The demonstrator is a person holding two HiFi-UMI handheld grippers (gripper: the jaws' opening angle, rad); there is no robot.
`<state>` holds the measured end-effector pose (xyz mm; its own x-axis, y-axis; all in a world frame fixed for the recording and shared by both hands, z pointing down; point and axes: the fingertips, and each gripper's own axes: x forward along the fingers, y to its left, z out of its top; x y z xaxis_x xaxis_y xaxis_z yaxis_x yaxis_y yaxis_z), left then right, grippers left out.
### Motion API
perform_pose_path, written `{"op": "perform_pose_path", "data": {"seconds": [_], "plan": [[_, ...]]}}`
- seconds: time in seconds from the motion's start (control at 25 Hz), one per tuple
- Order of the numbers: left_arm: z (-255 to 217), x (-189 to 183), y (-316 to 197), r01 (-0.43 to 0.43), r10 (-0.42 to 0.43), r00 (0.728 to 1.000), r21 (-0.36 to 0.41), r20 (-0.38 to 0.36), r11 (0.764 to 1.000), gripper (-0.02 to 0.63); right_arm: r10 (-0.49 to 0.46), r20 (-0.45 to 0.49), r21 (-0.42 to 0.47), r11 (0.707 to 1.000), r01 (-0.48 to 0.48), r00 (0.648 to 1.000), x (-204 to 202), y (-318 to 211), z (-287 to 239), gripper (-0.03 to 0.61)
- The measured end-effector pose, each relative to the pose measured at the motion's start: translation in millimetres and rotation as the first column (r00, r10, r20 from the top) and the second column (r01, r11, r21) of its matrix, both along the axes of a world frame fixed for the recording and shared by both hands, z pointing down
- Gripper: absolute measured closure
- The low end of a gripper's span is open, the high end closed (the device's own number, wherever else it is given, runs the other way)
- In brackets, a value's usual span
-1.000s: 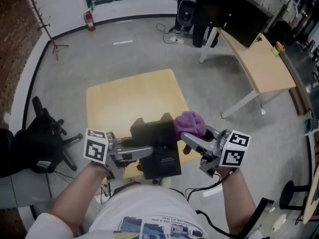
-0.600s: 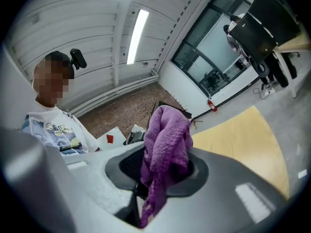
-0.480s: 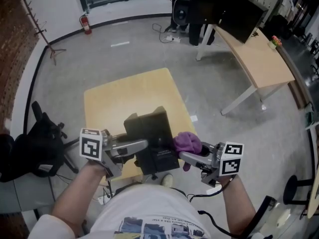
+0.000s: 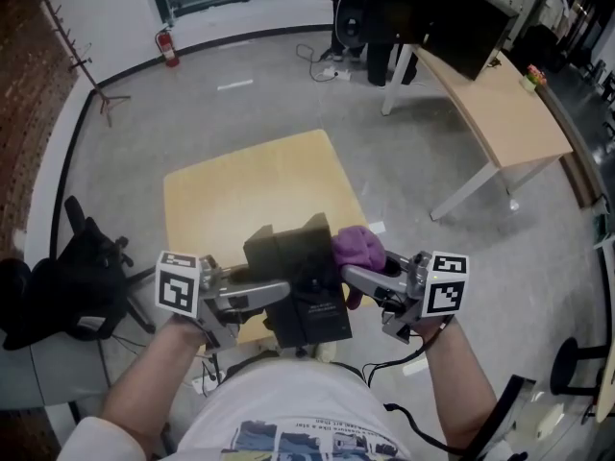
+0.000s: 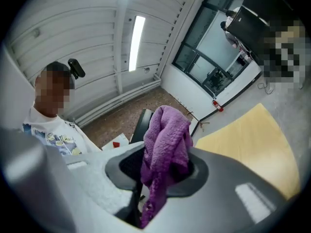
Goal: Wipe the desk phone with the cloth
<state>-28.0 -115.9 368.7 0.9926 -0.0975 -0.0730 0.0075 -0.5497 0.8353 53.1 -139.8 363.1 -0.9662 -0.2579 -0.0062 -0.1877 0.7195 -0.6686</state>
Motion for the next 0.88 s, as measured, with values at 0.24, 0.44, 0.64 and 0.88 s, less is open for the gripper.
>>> {"op": "perform_pose_path", "data": {"seconds": [0.24,0.44,0.64,0.88], "plan": [[-3.2,-1.9,1.7,0.039,-0.039,0.999,-0.019,-0.019,0.999,0.433,-0.028,0.141,-0.077,0.996,0.039,0.99,-7.5,-3.5,2.4,0.474],[-0.4,-11.2,-4.7,0.092,-0.092,0.996,-0.027,-0.002,0.995,0.431,-0.078,0.131,-0.096,0.991,0.091,0.988,-8.9,11.8,15.3,0.474],[0.0,-17.3,-13.1,0.147,-0.147,0.989,-0.034,0.013,0.988,0.432,-0.081,0.06,-0.094,0.992,0.087,0.995,5.5,34.1,33.4,0.474],[3.2,-20.2,-17.7,0.169,-0.168,0.985,-0.032,0.038,0.985,0.433,-0.074,-0.039,-0.077,0.995,0.071,0.996,19.8,68.4,49.7,0.474]]}}
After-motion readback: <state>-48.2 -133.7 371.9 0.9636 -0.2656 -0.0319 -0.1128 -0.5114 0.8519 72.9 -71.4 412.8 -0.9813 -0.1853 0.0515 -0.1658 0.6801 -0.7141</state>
